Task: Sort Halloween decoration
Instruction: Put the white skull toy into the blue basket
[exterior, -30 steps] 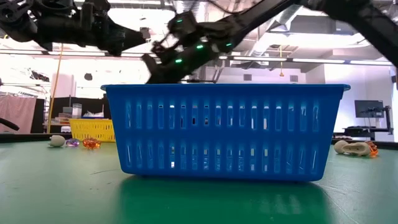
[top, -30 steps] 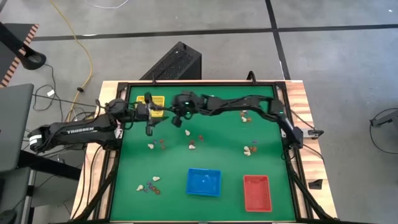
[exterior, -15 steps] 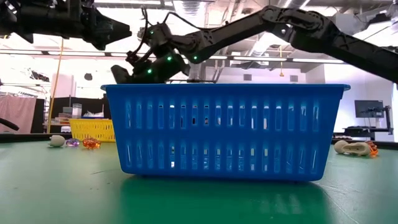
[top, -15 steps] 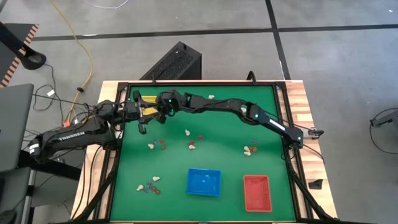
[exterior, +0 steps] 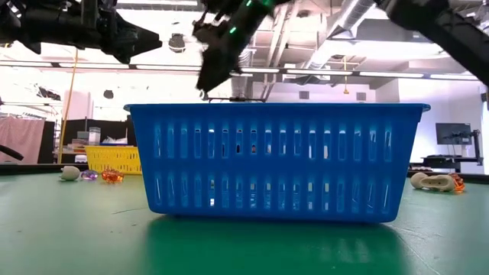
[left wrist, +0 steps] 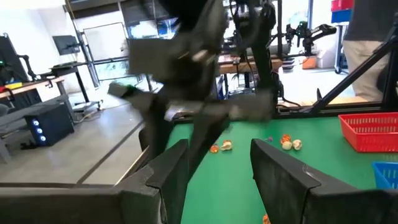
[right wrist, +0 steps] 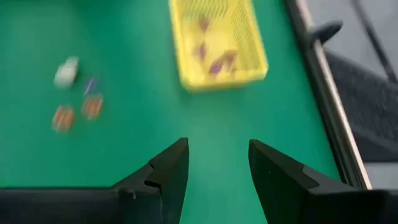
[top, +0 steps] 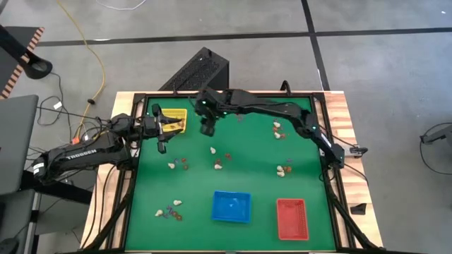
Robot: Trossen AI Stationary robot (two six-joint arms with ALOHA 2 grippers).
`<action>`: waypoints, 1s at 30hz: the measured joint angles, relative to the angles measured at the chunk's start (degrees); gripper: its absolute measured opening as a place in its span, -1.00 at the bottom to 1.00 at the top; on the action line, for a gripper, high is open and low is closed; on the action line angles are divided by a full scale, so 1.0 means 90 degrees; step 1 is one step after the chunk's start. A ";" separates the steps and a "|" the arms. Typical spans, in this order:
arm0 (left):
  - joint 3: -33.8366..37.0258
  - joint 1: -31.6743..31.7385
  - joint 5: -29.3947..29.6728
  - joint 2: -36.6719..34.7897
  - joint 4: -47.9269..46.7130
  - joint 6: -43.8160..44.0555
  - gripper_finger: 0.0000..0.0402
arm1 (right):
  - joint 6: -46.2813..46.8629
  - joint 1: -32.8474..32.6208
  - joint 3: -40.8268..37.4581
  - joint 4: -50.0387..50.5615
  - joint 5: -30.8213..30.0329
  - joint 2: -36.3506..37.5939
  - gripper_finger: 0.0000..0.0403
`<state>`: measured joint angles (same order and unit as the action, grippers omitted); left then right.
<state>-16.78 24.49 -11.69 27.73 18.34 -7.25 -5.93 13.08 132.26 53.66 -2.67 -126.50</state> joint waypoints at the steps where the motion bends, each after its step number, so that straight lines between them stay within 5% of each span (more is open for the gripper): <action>1: 0.0000 0.0000 0.0001 0.0000 -0.0003 0.0000 -0.19 | -0.0075 -0.0038 -0.0002 0.0347 0.0019 0.0162 -0.02; 8: 0.0000 -0.0005 0.0016 0.0002 -0.0216 -0.0009 -0.19 | -0.0895 -0.0347 -0.0395 0.2205 0.0418 0.1109 -0.05; 16: 0.0002 -0.0005 0.0040 0.0354 -0.0370 -0.0047 -0.19 | -0.1659 -0.0416 -0.3529 0.1428 0.3212 0.2604 -0.05; 25: 0.0005 -0.0010 -0.0015 0.1407 0.0037 0.0244 -0.19 | 0.0041 -0.0180 -0.7261 -0.1427 0.2837 0.4610 -0.05; 30: 0.0005 -0.0135 -0.0352 0.2276 0.0913 0.0461 -0.19 | 0.0937 -0.0208 -0.8561 -0.2253 0.1945 0.5819 -0.05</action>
<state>-16.73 23.28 -14.86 48.21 26.55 -3.10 2.50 11.21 55.22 33.38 14.83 -74.12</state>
